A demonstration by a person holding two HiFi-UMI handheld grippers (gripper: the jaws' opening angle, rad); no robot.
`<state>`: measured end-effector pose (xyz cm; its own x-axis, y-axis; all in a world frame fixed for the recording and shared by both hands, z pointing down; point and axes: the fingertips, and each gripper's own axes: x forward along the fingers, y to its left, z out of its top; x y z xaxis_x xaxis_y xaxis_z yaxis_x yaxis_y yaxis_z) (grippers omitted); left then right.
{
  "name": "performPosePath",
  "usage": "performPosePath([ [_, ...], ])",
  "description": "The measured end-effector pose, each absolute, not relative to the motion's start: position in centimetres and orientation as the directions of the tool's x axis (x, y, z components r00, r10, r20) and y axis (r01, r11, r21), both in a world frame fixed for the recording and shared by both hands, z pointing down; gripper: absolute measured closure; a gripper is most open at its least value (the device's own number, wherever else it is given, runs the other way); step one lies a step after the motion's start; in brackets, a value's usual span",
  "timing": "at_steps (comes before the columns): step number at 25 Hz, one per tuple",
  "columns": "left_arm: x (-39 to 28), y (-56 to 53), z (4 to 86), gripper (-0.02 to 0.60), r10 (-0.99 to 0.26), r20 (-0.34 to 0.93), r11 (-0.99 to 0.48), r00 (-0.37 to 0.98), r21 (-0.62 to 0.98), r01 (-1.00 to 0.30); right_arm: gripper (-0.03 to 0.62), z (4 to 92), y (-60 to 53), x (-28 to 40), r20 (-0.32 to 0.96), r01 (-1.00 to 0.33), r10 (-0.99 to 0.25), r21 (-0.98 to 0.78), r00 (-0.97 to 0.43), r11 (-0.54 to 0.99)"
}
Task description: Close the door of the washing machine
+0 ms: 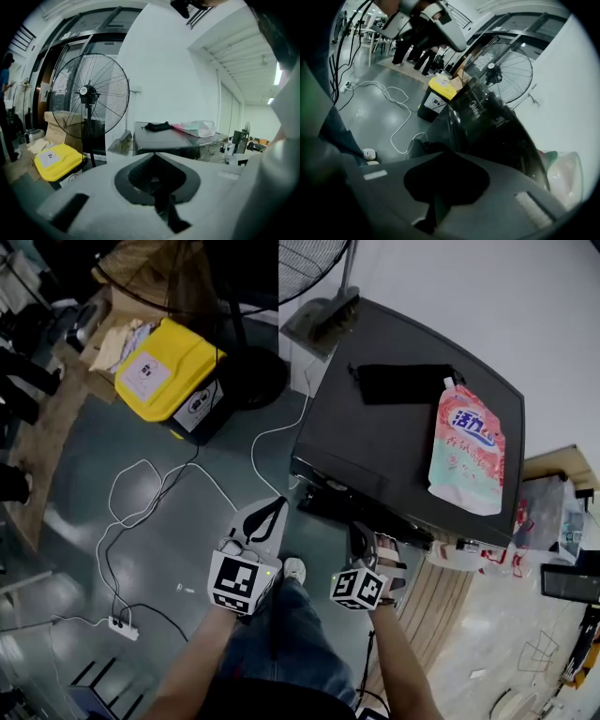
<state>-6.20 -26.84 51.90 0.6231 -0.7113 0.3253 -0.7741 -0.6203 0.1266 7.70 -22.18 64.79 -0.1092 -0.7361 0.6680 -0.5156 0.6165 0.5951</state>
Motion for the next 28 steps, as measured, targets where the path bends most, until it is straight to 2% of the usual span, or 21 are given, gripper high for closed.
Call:
performPosePath([
  [8,-4.5,-28.9,44.5,0.574,-0.733,0.208,-0.655,0.647,0.039,-0.755,0.58,52.8,-24.5,6.8,0.477,-0.743,-0.86,0.506,-0.183,0.439],
  [15,-2.9,-30.9,37.5,0.574,-0.737,0.076,-0.674,0.671,-0.03,-0.738,0.582,41.0,-27.3,10.7,0.248,-0.909,-0.96,0.356,-0.133,0.218],
  [22,-2.5,-31.3,31.3,0.574,-0.738,-0.022,-0.671,0.674,-0.077,-0.737,0.582,33.3,-27.0,14.4,0.082,-0.973,-0.995,0.222,-0.048,0.066],
  [28,-1.2,-31.5,27.1,0.574,-0.716,-0.093,-0.683,0.692,-0.115,-0.722,0.582,28.4,-26.1,17.2,-0.042,-0.988,-0.999,0.156,-0.001,-0.005],
])
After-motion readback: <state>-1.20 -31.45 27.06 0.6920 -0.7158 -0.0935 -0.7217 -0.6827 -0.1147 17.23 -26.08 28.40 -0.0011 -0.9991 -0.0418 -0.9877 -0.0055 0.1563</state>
